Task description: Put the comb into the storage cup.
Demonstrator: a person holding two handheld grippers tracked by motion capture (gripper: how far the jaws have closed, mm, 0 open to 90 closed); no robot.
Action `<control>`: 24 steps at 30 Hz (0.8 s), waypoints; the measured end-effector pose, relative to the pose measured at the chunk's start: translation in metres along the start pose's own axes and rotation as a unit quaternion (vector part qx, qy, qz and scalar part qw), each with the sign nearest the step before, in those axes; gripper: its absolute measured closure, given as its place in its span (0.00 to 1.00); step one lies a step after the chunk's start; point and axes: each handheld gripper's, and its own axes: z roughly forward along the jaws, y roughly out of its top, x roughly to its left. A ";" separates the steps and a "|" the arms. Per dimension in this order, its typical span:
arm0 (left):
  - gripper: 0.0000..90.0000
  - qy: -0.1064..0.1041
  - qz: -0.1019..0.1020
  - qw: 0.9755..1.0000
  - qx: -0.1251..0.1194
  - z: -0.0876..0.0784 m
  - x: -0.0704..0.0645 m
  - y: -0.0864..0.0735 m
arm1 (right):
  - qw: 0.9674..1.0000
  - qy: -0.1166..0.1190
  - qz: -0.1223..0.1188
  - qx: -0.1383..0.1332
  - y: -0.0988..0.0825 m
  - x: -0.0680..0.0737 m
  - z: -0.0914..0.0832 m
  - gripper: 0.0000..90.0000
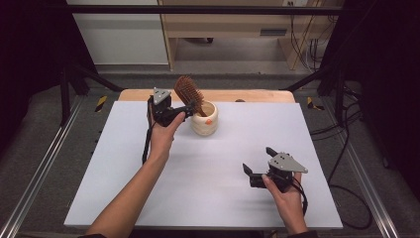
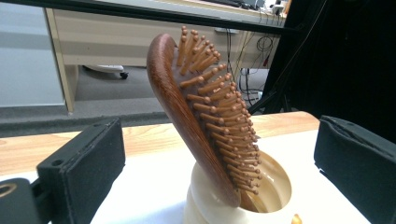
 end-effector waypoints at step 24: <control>0.02 -0.001 0.022 1.000 -0.009 -0.006 -0.001 0.002 | 1.000 0.001 0.000 0.000 0.000 0.000 0.000 0.03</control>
